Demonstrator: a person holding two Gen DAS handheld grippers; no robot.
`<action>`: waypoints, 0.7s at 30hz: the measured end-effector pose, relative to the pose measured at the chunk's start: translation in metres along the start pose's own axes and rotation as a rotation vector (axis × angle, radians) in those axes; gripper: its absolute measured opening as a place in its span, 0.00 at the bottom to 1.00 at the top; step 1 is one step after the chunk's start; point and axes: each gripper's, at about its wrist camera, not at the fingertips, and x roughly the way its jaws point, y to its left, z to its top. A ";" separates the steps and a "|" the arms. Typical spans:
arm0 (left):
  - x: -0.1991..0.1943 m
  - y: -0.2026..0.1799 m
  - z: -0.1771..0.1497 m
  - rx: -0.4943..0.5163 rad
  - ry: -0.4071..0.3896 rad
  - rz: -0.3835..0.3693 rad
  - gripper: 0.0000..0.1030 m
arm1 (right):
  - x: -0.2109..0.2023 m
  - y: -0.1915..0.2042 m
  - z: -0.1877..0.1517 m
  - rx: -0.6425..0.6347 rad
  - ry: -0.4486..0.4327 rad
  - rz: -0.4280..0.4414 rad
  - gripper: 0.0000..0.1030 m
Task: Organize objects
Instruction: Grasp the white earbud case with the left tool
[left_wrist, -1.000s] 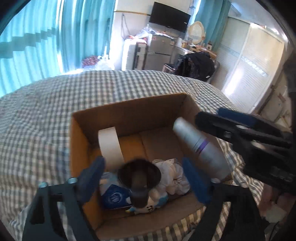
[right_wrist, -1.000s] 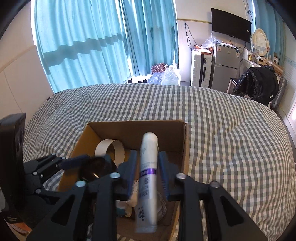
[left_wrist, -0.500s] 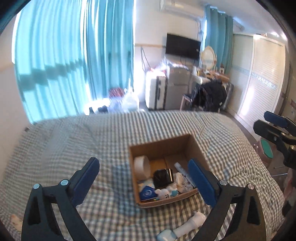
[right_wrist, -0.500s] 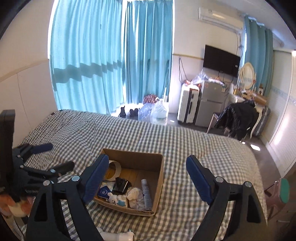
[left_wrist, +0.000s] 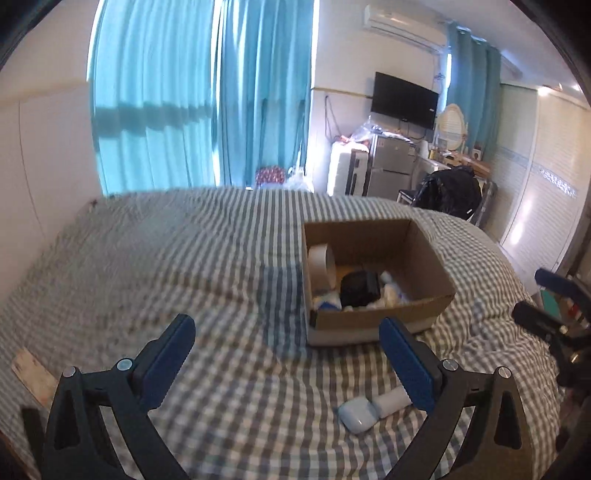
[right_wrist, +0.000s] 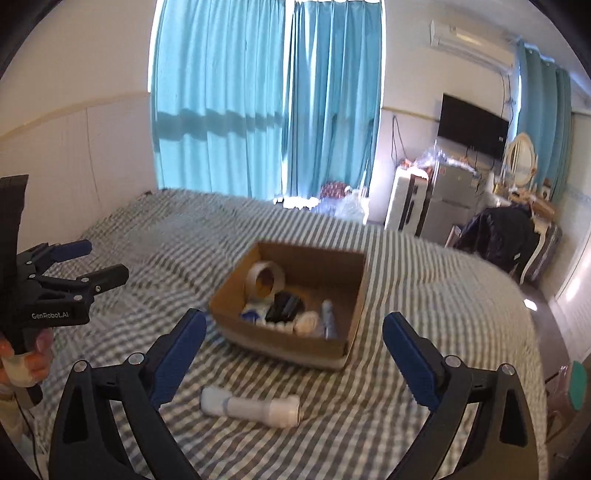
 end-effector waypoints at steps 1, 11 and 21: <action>0.010 0.000 -0.009 -0.012 0.017 -0.001 0.99 | 0.012 -0.001 -0.013 0.007 0.017 -0.007 0.94; 0.091 -0.029 -0.092 0.025 0.269 -0.048 0.99 | 0.100 -0.025 -0.102 0.169 0.276 -0.085 0.94; 0.122 -0.091 -0.113 0.343 0.386 -0.069 0.98 | 0.091 -0.043 -0.108 0.277 0.263 -0.073 0.94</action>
